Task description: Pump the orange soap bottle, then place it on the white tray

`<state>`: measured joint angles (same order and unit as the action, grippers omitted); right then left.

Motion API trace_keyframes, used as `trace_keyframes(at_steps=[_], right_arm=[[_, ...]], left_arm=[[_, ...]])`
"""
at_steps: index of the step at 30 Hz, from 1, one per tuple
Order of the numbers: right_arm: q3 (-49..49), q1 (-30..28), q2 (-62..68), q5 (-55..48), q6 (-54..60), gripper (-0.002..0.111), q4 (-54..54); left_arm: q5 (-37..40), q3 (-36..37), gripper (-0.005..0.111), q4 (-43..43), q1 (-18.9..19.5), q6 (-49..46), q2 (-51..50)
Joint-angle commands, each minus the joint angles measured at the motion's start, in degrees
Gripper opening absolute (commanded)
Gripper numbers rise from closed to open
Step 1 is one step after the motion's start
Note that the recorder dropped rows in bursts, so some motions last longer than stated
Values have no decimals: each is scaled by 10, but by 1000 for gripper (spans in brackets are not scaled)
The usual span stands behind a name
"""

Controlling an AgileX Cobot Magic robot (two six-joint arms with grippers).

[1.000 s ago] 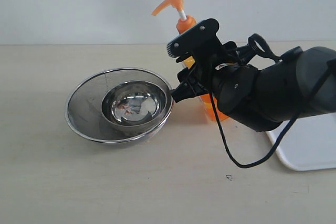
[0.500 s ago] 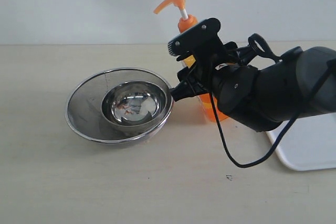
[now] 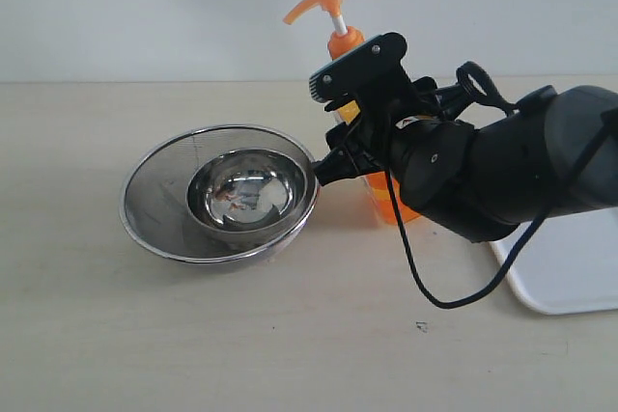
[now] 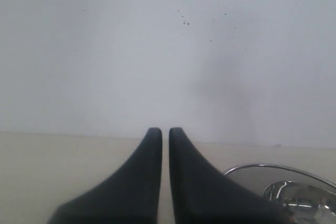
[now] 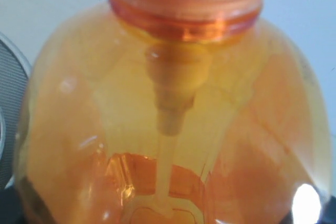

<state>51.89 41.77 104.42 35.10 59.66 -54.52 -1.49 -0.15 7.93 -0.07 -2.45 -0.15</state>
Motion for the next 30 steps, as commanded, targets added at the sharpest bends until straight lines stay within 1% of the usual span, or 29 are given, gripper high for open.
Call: trace_keyframes(at_steps=[1,3,4,6,11,12,20,23,24,26,30], right_arm=[[8,0,-10,30,2,0,15],[8,0,-10,29,2,0,15],[8,0,-10,28,2,0,15],[8,0,-10,28,2,0,21],[8,0,-10,28,2,0,25],[8,0,-10,28,2,0,25],[8,0,-10,28,2,0,25],[8,0,-10,28,2,0,25],[8,0,-10,28,2,0,25],[8,0,-10,28,2,0,25],[8,0,-10,28,2,0,26]], left_arm=[[1,1,5,2,-4,9,1],[19,1,5,2,-5,17,1],[41,-10,5,2,-5,17,1],[60,-29,5,8,-5,17,-19],[67,-63,5,16,-6,13,-96],[67,-78,5,16,-6,11,-119],[58,-169,5,16,-6,-2,-209],[84,-217,5,16,-6,-2,-257],[111,-236,5,16,-12,-19,-282],[136,-260,5,29,-31,-71,-313],[147,-302,5,141,-78,-207,-372]])
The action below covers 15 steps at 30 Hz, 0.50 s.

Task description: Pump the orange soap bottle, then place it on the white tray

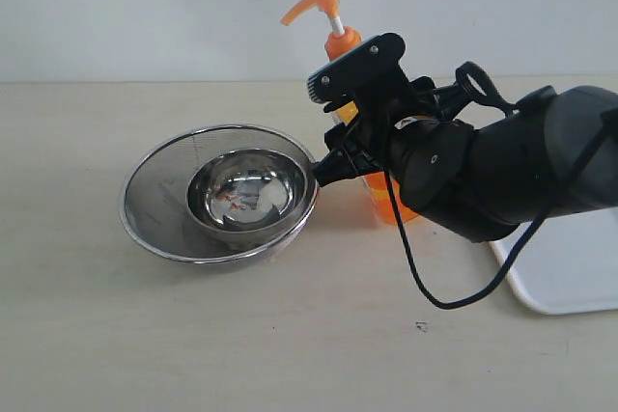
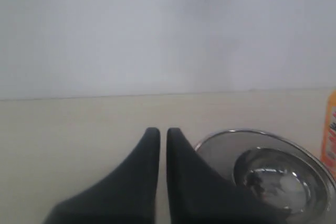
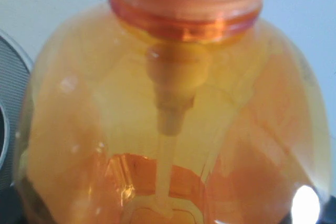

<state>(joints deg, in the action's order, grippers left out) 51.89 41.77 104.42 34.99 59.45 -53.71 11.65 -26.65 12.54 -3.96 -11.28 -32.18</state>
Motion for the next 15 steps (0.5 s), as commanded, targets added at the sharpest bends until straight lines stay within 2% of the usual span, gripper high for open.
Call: trace_keyframes(at_steps=[1,5,10,12,15], right_arm=[[8,0,-10,29,4,0,21],[8,0,-10,29,4,0,22],[8,0,-10,29,4,0,22],[8,0,-10,29,4,0,23],[8,0,-10,29,4,0,23]], left_arm=[[14,-46,5,127,-49,-159,-67],[8,-78,5,253,-78,-298,-131],[-28,-105,5,459,-83,-327,-213],[-30,-115,5,485,-83,-360,-246],[15,-137,5,485,-83,-463,-289]])
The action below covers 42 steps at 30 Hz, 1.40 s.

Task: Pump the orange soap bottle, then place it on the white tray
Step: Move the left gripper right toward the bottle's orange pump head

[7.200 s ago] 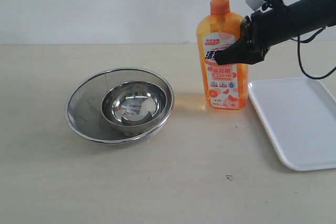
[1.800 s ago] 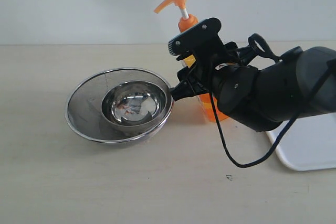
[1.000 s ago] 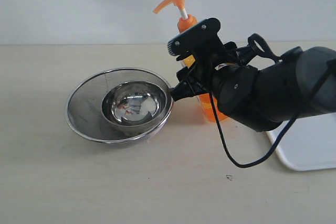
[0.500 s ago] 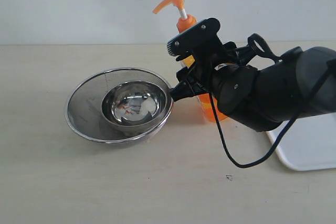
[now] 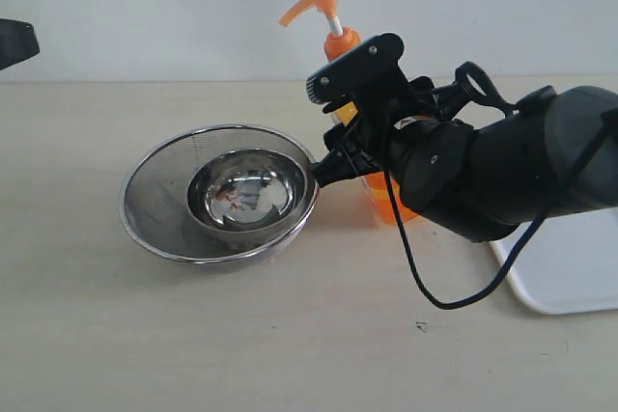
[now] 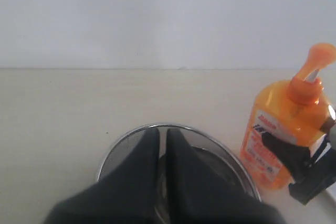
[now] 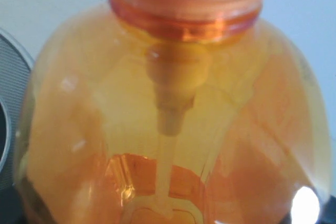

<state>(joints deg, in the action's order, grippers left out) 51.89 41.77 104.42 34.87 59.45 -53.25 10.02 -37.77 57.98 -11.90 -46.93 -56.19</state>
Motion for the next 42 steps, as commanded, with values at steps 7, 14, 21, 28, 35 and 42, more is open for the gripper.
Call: trace_keyframes(at_steps=[7,14,21,28,35,42], right_arm=[[8,0,-10,9,4,0,27],[8,0,-10,4,4,0,29],[8,0,-10,-7,4,0,34],[8,0,-10,-7,4,0,43],[8,0,-10,-8,4,0,43],[8,0,-10,-8,4,0,43]], left_arm=[[184,-90,5,200,-4,-371,-139],[299,-116,5,297,-4,-530,-191],[323,-156,5,299,-4,-538,-251],[374,-190,5,343,-4,-583,-305],[416,-227,5,347,-4,-585,-345],[425,-252,5,346,-15,-585,-371]])
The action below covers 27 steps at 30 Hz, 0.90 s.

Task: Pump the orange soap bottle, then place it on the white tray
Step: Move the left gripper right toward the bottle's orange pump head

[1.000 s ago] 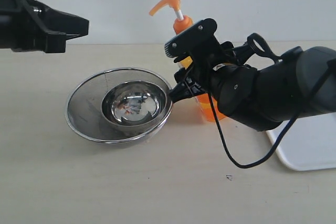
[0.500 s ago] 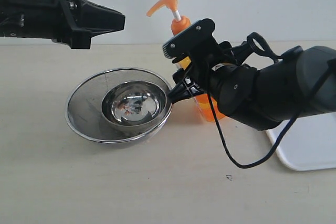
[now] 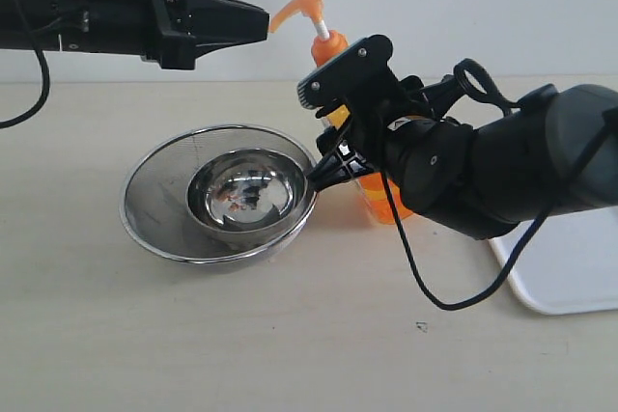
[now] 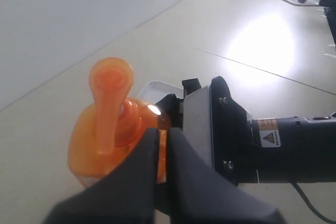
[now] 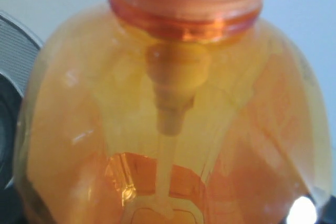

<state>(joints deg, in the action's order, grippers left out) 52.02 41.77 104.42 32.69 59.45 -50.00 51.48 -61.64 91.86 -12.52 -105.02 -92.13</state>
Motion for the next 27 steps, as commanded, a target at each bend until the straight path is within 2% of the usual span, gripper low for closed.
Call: trace_keyframes(at_steps=[1,9,27], right_arm=[[7,0,-10,13,4,0,11],[7,0,-10,13,4,0,11],[7,0,-10,13,4,0,11]], left_arm=[[9,-16,5,7,-12,-1,-14],[-12,-41,5,8,-27,-1,-52],[-82,-44,5,35,-27,-9,-59]])
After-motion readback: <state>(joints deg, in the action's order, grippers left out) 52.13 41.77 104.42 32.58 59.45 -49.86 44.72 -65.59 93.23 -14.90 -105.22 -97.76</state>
